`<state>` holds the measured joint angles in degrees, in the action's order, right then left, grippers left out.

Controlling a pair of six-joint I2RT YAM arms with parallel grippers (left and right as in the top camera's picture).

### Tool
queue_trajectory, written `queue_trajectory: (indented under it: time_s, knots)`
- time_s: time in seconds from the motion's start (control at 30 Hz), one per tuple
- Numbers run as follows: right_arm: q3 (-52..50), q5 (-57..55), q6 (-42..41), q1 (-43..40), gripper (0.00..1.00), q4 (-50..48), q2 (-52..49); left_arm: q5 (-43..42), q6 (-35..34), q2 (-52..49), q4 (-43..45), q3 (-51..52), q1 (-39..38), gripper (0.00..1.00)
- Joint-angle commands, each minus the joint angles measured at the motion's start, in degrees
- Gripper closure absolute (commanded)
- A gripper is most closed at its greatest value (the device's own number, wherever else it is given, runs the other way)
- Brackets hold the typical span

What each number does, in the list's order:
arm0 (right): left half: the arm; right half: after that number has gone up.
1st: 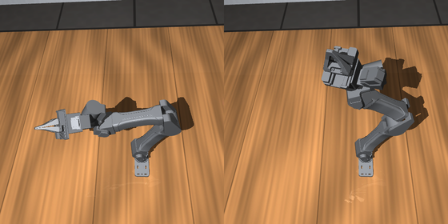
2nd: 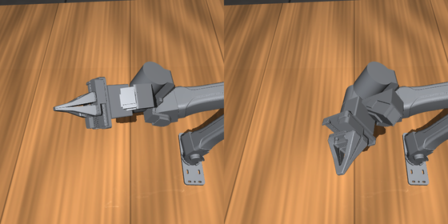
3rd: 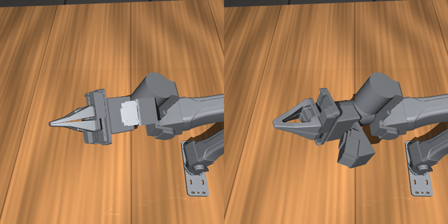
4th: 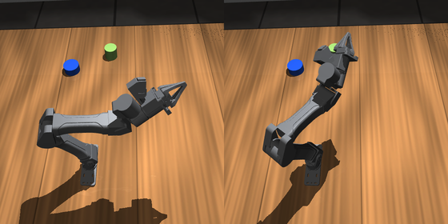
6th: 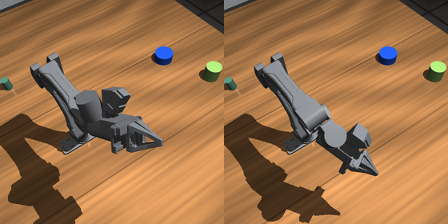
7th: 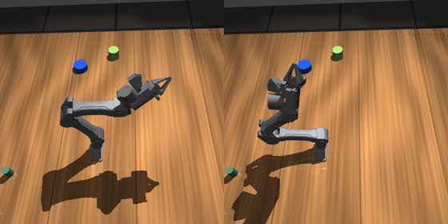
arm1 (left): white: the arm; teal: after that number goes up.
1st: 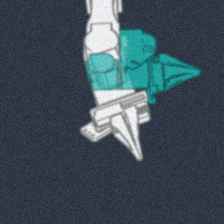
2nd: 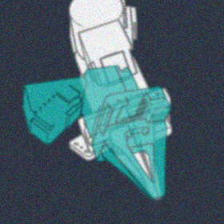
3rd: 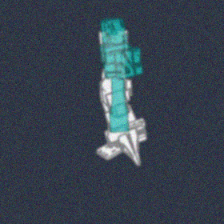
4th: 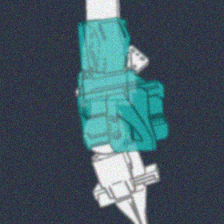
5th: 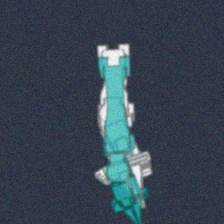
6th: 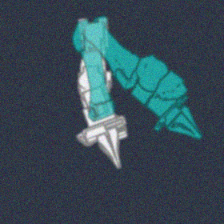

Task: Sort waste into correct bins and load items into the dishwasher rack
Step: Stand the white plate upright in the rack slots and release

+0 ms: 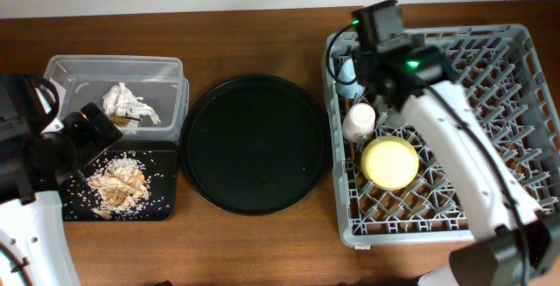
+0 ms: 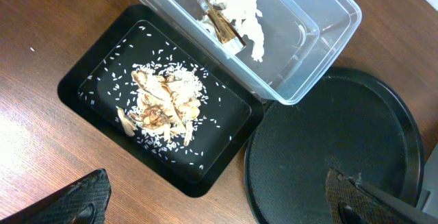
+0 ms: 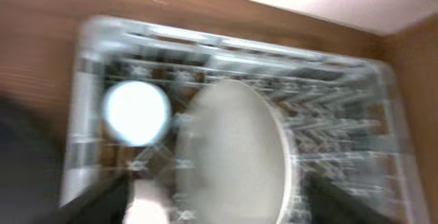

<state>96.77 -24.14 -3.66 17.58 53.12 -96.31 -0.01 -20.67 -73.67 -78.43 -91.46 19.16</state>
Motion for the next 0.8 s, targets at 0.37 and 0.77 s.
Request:
queue_trajectory:
  time_s: [0.37, 0.77]
  knots:
    - [0.74, 14.93, -1.53, -2.29, 0.02, 0.87, -0.52, -0.02, -0.52, -0.13, 0.11, -0.5, 0.13, 0.01]
    - [0.74, 14.91, -1.51, -2.25, 0.02, 0.87, 34.6, -0.02, -0.52, -0.13, 0.09, -0.5, 0.13, 0.01]
